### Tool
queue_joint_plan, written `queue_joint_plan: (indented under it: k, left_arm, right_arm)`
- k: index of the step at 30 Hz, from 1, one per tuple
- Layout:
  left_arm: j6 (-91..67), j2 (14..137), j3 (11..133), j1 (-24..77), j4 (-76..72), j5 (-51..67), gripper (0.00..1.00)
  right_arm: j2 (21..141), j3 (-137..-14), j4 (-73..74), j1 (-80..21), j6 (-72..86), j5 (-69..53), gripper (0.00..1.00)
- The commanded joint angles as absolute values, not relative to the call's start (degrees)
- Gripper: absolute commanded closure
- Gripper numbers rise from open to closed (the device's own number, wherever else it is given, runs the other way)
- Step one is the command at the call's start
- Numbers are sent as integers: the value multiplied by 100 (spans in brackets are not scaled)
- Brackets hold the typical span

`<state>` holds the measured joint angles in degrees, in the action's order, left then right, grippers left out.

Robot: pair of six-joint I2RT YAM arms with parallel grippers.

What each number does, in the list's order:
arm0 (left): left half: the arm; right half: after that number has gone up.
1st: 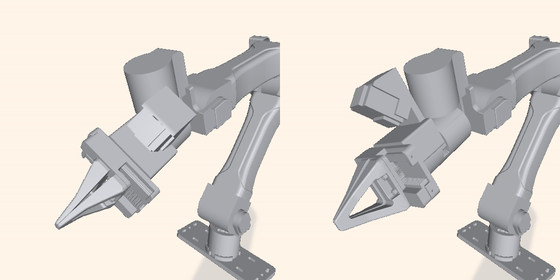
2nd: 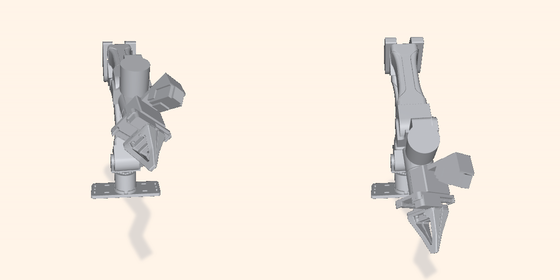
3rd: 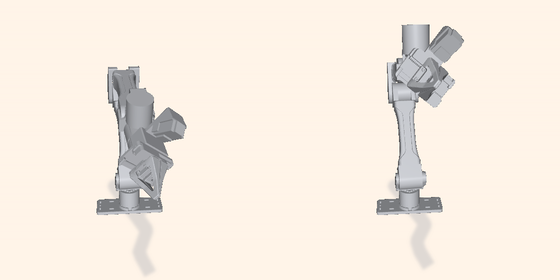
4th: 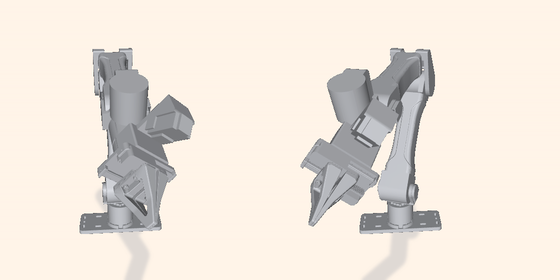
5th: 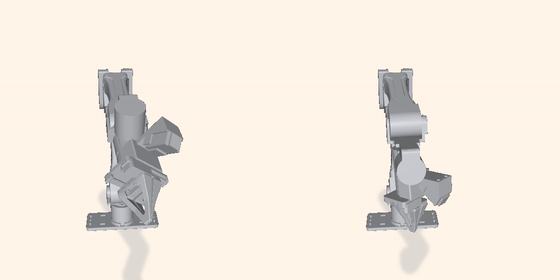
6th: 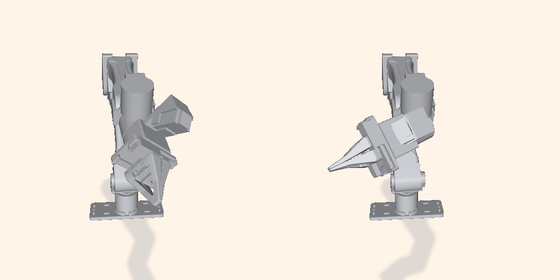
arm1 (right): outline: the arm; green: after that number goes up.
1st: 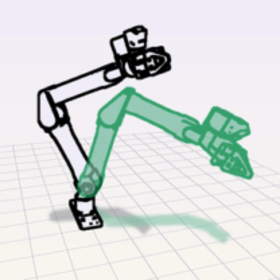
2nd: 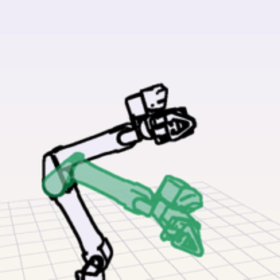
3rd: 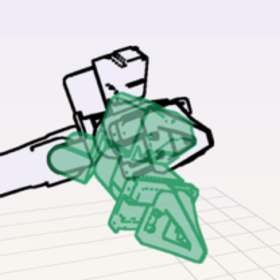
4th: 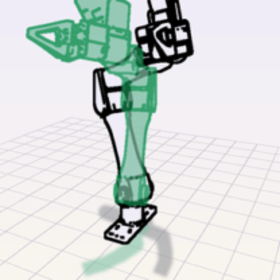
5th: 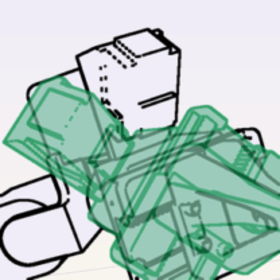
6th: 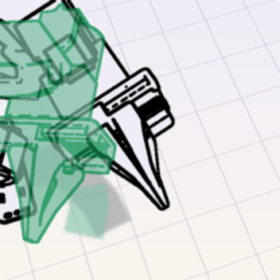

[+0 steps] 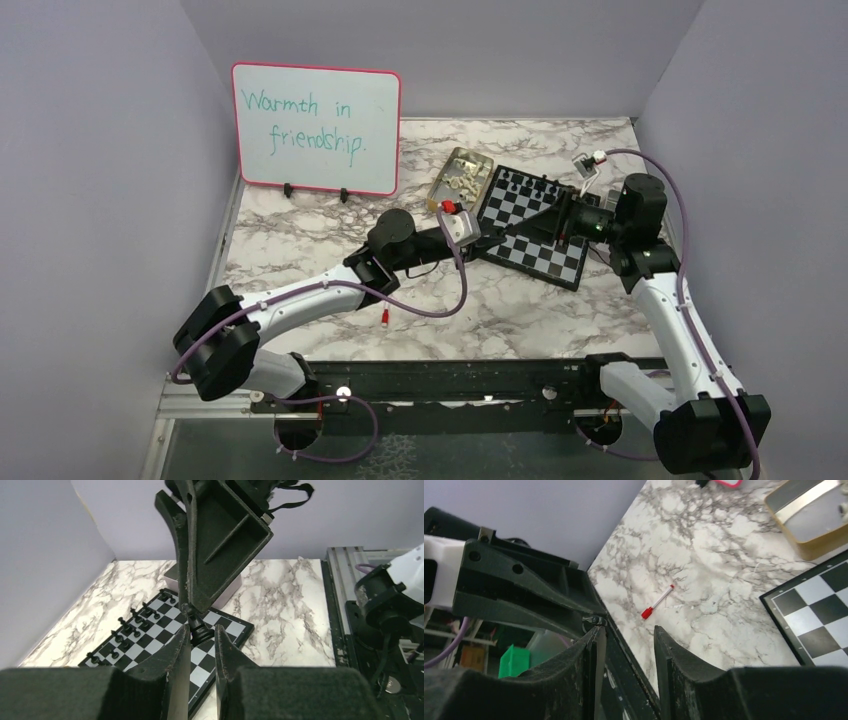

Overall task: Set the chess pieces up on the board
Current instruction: Pick up the chess piece from the storage box.

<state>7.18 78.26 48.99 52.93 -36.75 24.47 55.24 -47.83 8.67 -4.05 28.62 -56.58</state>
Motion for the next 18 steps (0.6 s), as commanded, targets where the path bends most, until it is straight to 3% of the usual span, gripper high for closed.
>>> queue_joint_plan:
  k: [1, 7, 18]
  left_arm:
    - [821, 7717, 4872, 5293, -3499, 3164, 91]
    - [614, 7749, 5016, 5295, -3455, 3499, 92]
    - [44, 7723, 5180, 5291, -3463, 3952, 93]
  right_arm:
    - [5598, -5034, 1061, -420, 2375, -6948, 55]
    - [5188, -4924, 944, -413, 2302, -7024, 50]
    - [5110, -4746, 475, -431, 2468, -7443, 56]
